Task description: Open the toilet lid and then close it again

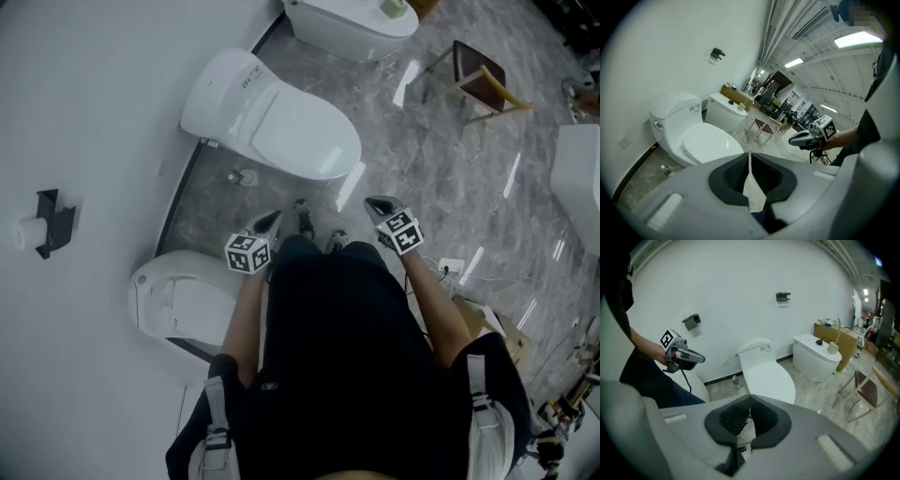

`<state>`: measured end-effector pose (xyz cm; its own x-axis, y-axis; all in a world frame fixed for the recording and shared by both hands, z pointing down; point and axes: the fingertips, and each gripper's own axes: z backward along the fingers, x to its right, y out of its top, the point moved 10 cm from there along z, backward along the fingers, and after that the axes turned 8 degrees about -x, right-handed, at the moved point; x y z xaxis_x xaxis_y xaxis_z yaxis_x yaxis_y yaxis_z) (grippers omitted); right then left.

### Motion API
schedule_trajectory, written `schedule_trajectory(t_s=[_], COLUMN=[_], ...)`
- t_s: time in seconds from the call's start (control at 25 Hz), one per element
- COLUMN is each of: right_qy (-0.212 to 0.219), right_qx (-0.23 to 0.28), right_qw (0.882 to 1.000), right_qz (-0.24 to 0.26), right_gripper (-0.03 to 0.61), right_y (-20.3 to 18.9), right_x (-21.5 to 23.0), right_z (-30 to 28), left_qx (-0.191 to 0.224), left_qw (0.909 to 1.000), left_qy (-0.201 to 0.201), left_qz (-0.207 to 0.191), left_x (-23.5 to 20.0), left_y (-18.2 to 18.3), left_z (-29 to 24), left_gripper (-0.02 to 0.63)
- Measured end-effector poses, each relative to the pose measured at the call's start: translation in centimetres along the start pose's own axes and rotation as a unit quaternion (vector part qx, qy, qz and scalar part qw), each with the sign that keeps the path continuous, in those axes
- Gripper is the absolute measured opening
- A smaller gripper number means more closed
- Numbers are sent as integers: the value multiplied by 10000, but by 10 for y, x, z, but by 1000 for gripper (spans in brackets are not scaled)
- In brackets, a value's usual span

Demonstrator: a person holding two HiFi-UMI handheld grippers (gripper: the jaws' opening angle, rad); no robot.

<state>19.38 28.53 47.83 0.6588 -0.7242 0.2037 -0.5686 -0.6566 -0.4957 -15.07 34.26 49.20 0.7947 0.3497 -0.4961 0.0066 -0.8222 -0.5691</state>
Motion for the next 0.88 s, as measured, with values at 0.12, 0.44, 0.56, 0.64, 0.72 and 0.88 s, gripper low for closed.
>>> schedule_trajectory(t_s=[0.12, 0.44, 0.56, 0.64, 0.72, 0.88], right_qy=[-168, -414, -256, -104, -27, 65], right_qx=[43, -142, 53, 225, 198, -97], right_qw=[9996, 9980, 9981, 9966, 9956, 9959], right_qz=[-225, -446, -556, -788, -917, -902], right_gripper=[5, 5, 5, 5, 6, 6], right_y=[13, 31, 38, 37, 32, 16], right_x=[7, 27, 40, 52, 63, 90], right_z=[-8, -36, -50, -61, -70, -97], left_qx=[-163, -638, -783, -852, -911, -907], left_qw=[9996, 9954, 9950, 9945, 9940, 9934], left_qy=[-215, -569, -568, -598, -587, -405], left_qz=[-98, -435, -236, -73, 136, 577], left_x=[-21, -66, -83, -93, -97, -105], left_y=[13, 33, 31, 29, 22, 12], left_z=[-12, -38, -49, -61, -75, -101], left_gripper=[26, 26, 26, 25, 26, 26])
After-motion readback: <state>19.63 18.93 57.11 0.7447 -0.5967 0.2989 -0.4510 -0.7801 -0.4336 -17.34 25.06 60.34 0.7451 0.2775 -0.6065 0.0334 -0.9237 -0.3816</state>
